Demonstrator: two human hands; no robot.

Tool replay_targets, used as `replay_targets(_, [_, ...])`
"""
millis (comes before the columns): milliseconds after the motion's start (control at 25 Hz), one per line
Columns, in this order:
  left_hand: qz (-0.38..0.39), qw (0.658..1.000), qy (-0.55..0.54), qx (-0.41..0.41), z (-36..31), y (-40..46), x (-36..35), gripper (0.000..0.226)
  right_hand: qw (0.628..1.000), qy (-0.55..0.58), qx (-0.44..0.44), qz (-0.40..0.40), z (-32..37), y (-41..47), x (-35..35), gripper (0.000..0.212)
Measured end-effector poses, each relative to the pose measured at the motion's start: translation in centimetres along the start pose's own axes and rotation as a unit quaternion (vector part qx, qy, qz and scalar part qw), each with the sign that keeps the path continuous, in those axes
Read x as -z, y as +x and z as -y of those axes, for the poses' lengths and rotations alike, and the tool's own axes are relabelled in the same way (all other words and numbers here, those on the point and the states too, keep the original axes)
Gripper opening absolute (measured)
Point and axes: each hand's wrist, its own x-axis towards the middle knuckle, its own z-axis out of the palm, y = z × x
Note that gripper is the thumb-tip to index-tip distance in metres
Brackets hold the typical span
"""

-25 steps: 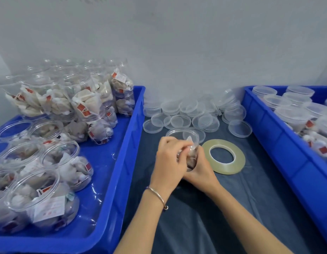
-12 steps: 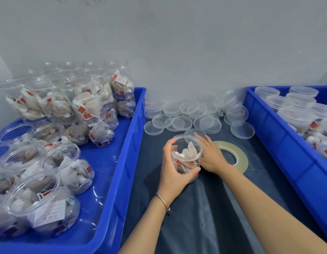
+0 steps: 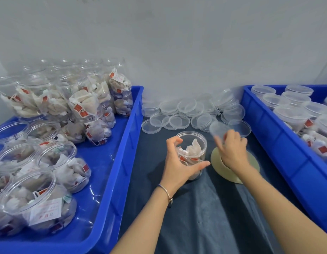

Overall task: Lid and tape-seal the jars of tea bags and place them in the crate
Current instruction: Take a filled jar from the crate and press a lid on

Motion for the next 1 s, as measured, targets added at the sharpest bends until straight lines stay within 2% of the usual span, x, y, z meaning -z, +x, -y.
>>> replay_targets(80, [-0.011, 1.0, 0.007, 0.002, -0.2, 0.1, -0.9, 0.073, 0.97, 0.219, -0.099, -0.016, 0.7, 0.9, 2.8, 0.021])
replay_targets(120, [-0.013, 1.0, 0.004, 0.002, -0.3, 0.1, -1.3, 0.072, 0.938, 0.325, -0.122, -0.01, 1.0, 1.1, 4.1, 0.015])
replay_targets(200, [0.009, 1.0, -0.022, 0.006, -0.3, 0.1, -1.6, 0.076, 0.831, 0.526, -0.168, 0.069, 2.0, 1.1, 6.3, 0.01])
replay_targets(240, [0.028, 0.999, -0.042, 0.009, -0.3, 0.0, -1.7, 0.082, 0.793, 0.567, -0.18, 0.13, 2.4, 0.8, 6.9, 0.012])
replay_targets(280, [0.047, 0.996, -0.068, 0.016, -0.3, -0.1, -1.7, 0.091, 0.807, 0.536, -0.171, 0.178, 2.8, 0.3, 7.1, 0.016])
replay_targets(320, [0.062, 0.993, -0.095, 0.026, -0.3, -0.2, -1.8, 0.097, 0.854, 0.453, -0.145, 0.21, 3.1, 0.0, 6.9, 0.019])
replay_targets(400, [0.069, 0.991, -0.102, 0.046, -0.2, -0.1, -1.9, 0.093, 0.95, 0.232, -0.067, 0.197, 3.7, -0.1, 6.6, 0.024])
replay_targets(440, [0.064, 0.992, -0.095, 0.051, -0.3, -0.2, -1.9, 0.087, 0.974, 0.137, -0.013, 0.178, 4.1, -0.1, 6.6, 0.038])
replay_targets(520, [0.061, 0.993, -0.073, 0.065, -0.1, -0.1, -1.8, 0.08, 0.976, 0.031, 0.109, 0.186, 5.3, -0.6, 6.1, 0.051])
replay_targets(600, [0.062, 0.996, -0.014, 0.066, 0.0, 0.2, -1.7, 0.078, 0.96, -0.044, 0.213, 0.174, 6.7, -2.1, 4.7, 0.046])
replay_targets(640, [0.084, 0.995, 0.017, 0.048, 0.0, 0.3, -1.7, 0.068, 0.964, -0.075, 0.21, 0.148, 7.1, -2.9, 3.9, 0.049])
replay_targets(680, [0.114, 0.993, 0.026, 0.011, -0.2, 0.5, -1.8, 0.047, 0.969, -0.105, 0.188, 0.123, 7.3, -3.5, 3.5, 0.055])
replay_targets(720, [0.103, 0.995, 0.003, -0.017, -1.1, 0.7, -1.9, 0.025, 0.97, -0.126, 0.177, 0.108, 7.4, -3.8, 3.2, 0.058])
replay_targets(760, [0.063, 0.996, -0.063, 0.006, -1.4, 1.4, -1.5, 0.02, 0.968, -0.136, 0.186, 0.099, 7.2, -3.8, 2.9, 0.058])
replay_targets(840, [0.092, 0.984, -0.147, 0.042, -1.7, 1.7, -0.9, 0.023, 0.961, -0.127, 0.224, 0.102, 6.9, -3.3, 3.0, 0.055])
replay_targets(920, [0.102, 0.988, -0.102, 0.046, -1.5, 1.8, -1.3, 0.018, 0.956, -0.094, 0.251, 0.122, 6.6, -2.8, 3.5, 0.052])
replay_targets(960, [0.109, 0.99, -0.081, 0.042, -1.5, 1.3, -2.0, 0.026, 0.952, -0.083, 0.262, 0.135, 6.4, -2.6, 3.7, 0.05])
replay_targets(1000, [0.108, 0.991, -0.069, 0.048, -1.6, 1.0, -1.8, 0.047, 0.949, -0.083, 0.272, 0.14, 6.3, -2.5, 3.9, 0.048])
